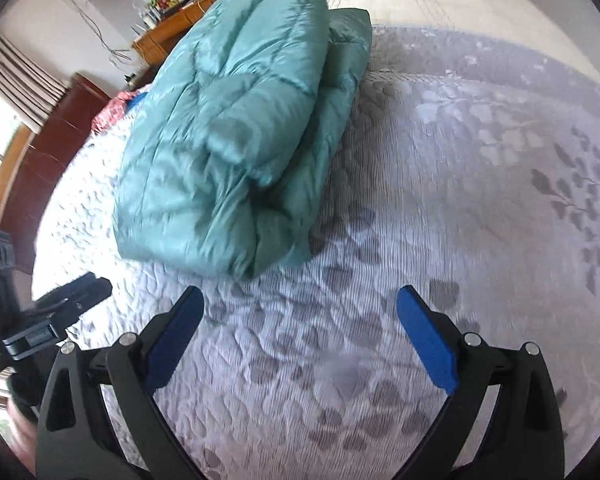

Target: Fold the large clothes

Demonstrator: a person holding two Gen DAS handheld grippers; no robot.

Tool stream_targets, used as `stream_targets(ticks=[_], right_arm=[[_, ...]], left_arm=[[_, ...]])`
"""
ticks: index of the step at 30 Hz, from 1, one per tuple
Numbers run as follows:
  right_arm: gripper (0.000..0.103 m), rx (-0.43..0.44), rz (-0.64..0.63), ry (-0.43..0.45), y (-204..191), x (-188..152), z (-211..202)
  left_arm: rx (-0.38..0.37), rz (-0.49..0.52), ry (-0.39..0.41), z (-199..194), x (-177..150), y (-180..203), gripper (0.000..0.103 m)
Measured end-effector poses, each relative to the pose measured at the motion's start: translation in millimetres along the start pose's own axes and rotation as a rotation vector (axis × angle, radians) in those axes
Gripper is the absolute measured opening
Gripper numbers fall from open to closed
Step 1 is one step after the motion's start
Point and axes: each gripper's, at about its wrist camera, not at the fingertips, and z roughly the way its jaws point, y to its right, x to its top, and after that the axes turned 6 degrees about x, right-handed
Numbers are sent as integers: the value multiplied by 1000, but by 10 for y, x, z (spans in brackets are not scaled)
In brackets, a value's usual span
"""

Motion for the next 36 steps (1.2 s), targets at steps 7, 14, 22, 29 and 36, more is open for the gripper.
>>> stream_targets(ticks=[7,14,22,29,36], right_arm=[[96,-86,1,-14,-224,-335,-136],[96,-161,-13,-8,-432,-568,-364],[96,-215,-39,9,-656,-714,-691],[96,-202,-46,32,-760,-769,-986],[96,-191,-43,56,-848,-813,-1195]], left_arm=[[44,-14,-4,-359,-305,-9,96],[81,4,-21,-433,-451,51,96],[130,21,29,-805,-494,90,96],[140,23,77,-1167,-506,125,96],[145,46,129,-1509,-537,232,96]])
